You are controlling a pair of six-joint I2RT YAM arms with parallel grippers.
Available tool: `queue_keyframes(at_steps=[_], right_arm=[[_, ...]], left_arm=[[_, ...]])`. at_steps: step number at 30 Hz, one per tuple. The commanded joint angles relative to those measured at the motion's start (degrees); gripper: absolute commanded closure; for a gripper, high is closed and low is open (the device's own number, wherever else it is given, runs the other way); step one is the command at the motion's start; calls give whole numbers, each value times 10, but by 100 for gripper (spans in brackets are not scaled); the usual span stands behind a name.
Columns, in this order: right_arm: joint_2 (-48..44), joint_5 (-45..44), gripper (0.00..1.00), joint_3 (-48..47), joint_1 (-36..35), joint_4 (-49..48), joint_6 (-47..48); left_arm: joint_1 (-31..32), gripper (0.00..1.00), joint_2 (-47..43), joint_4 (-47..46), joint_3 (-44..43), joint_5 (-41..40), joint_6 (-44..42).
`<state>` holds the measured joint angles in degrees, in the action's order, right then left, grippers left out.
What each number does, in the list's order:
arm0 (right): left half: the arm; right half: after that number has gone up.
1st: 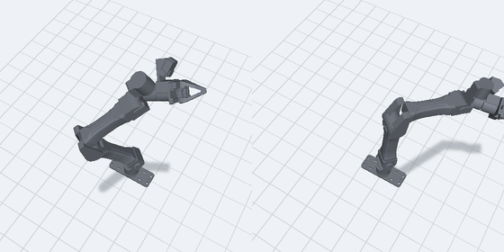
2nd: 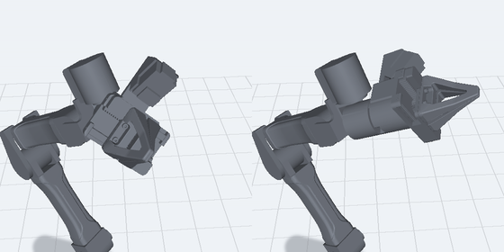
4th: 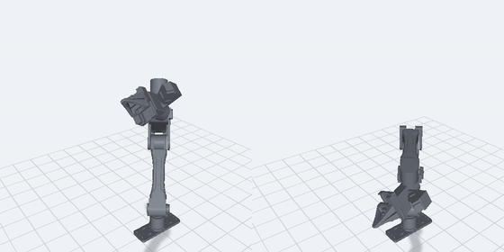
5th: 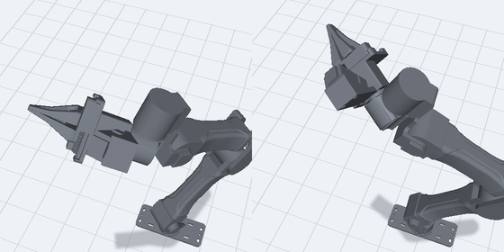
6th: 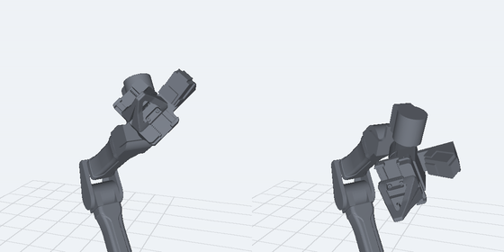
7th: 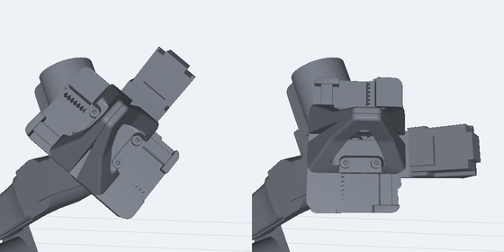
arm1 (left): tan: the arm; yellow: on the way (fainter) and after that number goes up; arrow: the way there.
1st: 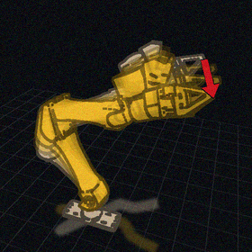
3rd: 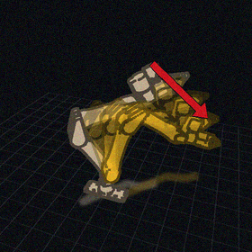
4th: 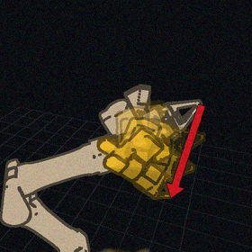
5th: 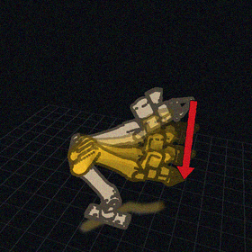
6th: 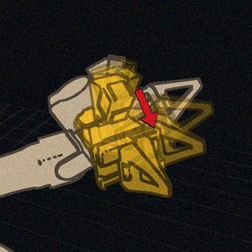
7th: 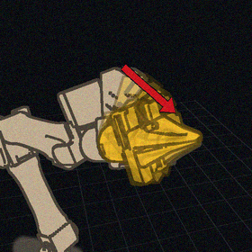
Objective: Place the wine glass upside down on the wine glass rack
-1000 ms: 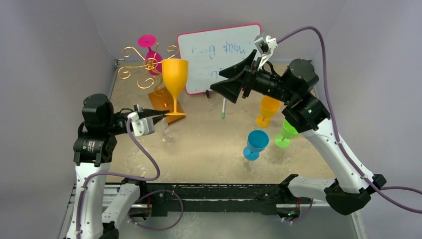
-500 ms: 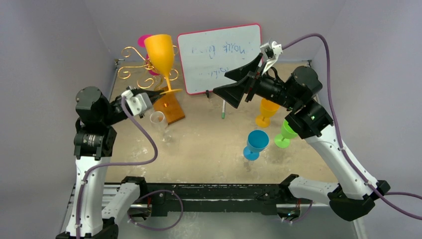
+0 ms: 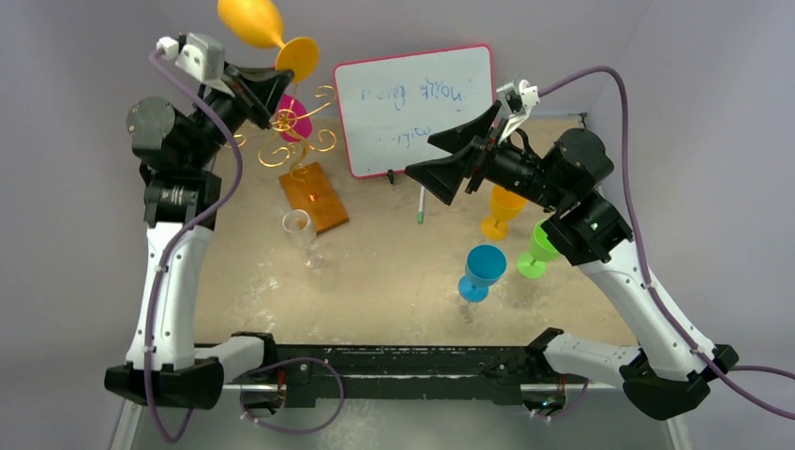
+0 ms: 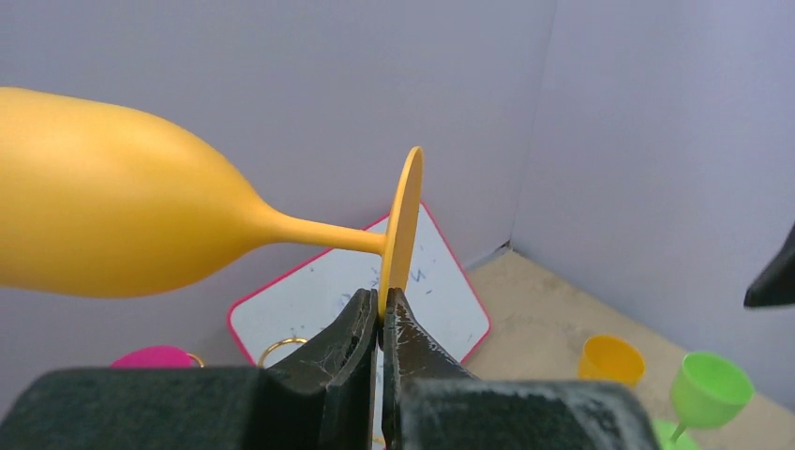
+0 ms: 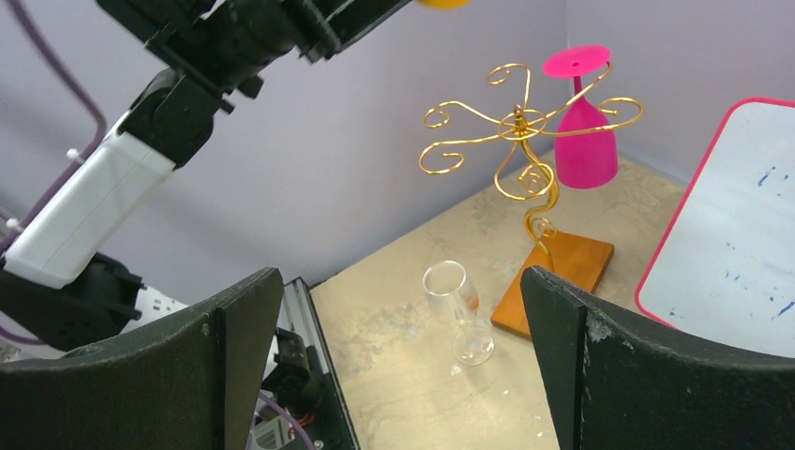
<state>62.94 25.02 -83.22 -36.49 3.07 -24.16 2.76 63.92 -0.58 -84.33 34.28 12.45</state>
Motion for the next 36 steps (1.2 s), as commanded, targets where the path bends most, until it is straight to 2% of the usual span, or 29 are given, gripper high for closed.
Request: queue_keyframes(at_steps=[1, 6, 12, 18, 25, 30, 36], right_arm=[[-11, -7, 0, -3, -3, -23, 12], [-16, -16, 0, 2, -3, -19, 16], [-14, -15, 0, 7, -3, -23, 18], [-15, -17, 0, 10, -3, -24, 19], [-16, -18, 0, 11, -3, -24, 20], [-15, -18, 0, 9, -3, -25, 20], [-15, -18, 0, 9, -3, -27, 20]], left_arm=[[1, 100, 55, -51, -58, -36, 172], [0, 100, 86, -91, -59, -73, 270], [0, 100, 132, -110, -66, -62, 376], [0, 100, 159, -213, -35, -37, 466], [0, 100, 182, -281, -8, -24, 515], [0, 100, 196, -282, 4, -39, 554], [0, 100, 194, -265, 26, -81, 555]])
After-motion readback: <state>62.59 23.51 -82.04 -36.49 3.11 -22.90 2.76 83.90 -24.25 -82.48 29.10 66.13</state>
